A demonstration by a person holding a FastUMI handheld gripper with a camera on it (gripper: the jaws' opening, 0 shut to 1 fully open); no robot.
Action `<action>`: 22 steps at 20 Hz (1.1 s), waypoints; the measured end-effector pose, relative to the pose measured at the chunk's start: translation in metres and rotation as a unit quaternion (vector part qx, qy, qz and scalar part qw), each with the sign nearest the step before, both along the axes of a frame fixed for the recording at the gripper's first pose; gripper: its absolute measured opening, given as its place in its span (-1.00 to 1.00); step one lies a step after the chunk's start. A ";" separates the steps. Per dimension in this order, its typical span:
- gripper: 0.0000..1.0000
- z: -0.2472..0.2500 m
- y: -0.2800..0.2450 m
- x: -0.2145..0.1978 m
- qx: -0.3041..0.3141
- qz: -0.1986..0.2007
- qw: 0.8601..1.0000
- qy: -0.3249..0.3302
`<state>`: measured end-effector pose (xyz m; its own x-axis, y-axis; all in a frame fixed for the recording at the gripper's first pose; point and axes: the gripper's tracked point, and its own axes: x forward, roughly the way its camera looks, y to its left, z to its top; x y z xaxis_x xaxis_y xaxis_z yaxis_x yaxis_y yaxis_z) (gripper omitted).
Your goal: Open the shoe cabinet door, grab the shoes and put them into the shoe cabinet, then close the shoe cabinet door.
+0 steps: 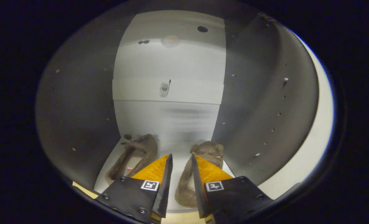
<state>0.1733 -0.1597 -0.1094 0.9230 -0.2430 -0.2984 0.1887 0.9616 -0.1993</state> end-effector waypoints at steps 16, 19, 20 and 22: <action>-0.20 0.101 -0.007 -0.213 -0.025 -0.017 0.991 -0.131; -0.20 0.115 -0.017 -0.268 -0.021 -0.009 0.990 -0.142; -0.20 0.117 -0.020 -0.286 -0.022 -0.007 0.989 -0.144; -0.20 0.121 -0.033 -0.322 -0.024 -0.013 0.989 -0.148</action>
<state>-0.1483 -0.1929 0.0116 0.9614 -0.2749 -0.0045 0.2698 0.9464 -0.1777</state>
